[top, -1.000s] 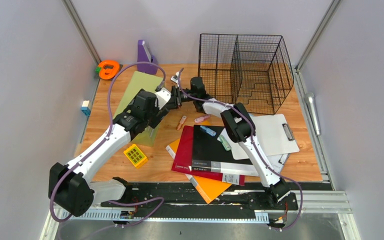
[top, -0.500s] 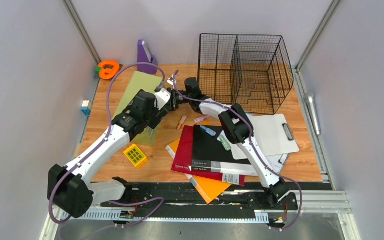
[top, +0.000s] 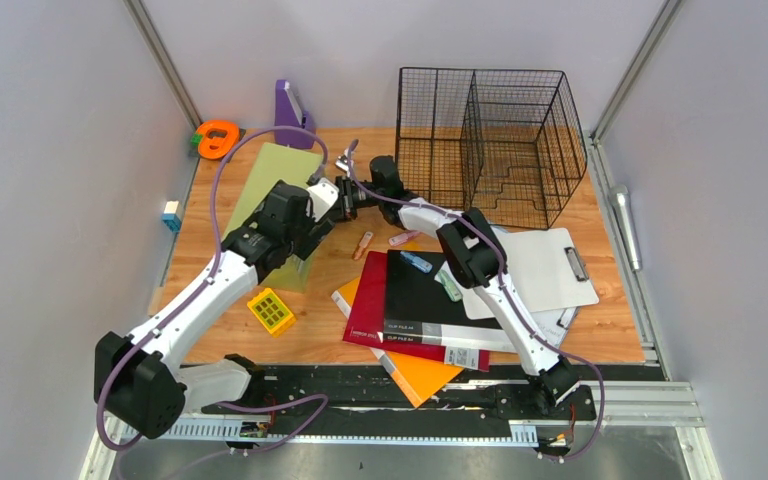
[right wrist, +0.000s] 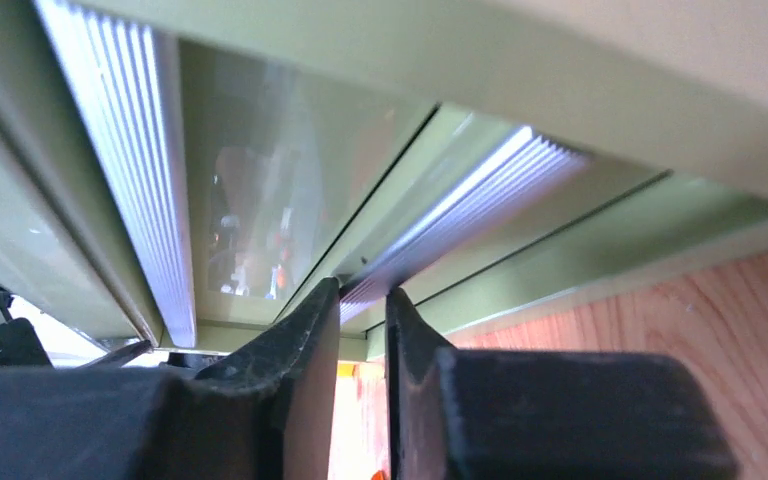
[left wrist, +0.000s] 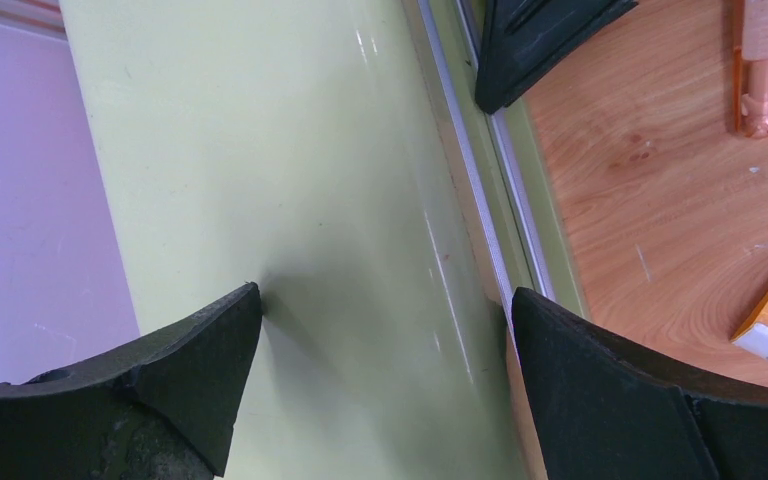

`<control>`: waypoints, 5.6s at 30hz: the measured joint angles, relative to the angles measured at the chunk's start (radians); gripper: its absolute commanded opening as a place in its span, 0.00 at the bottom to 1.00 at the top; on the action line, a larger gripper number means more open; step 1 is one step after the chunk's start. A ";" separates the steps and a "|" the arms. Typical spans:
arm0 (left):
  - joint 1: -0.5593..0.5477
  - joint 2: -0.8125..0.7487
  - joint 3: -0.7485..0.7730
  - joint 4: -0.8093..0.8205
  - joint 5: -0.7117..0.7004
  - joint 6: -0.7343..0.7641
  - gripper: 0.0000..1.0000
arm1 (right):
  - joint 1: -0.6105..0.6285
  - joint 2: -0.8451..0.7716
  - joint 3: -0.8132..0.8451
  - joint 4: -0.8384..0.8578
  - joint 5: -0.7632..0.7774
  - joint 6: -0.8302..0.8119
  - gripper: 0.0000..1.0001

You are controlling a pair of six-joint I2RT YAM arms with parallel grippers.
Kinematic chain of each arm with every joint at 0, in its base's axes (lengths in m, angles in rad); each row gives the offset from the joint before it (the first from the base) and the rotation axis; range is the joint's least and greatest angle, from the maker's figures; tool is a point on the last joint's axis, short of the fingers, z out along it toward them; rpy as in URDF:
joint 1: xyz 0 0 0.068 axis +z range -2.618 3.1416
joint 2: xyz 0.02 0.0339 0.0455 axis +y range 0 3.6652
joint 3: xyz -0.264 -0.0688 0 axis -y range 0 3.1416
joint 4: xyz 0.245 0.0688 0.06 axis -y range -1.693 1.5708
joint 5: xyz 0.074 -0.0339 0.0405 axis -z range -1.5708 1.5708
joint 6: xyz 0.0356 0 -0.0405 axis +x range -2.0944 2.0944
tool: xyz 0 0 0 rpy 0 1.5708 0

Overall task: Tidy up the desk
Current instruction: Open the drawer in the storage box.

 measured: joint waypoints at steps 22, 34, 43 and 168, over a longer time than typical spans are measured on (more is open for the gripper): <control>0.005 -0.018 0.002 -0.047 -0.013 0.000 1.00 | 0.004 0.014 0.003 0.098 -0.031 -0.011 0.56; 0.008 -0.018 0.082 -0.177 0.058 -0.028 1.00 | 0.021 0.017 0.030 -0.005 0.000 -0.106 0.60; 0.008 -0.019 0.111 -0.186 0.069 -0.051 1.00 | 0.053 0.019 0.049 -0.079 0.011 -0.157 0.58; 0.746 0.158 0.184 -0.068 0.805 -0.473 0.97 | 0.023 -0.054 -0.107 0.022 -0.007 -0.108 0.00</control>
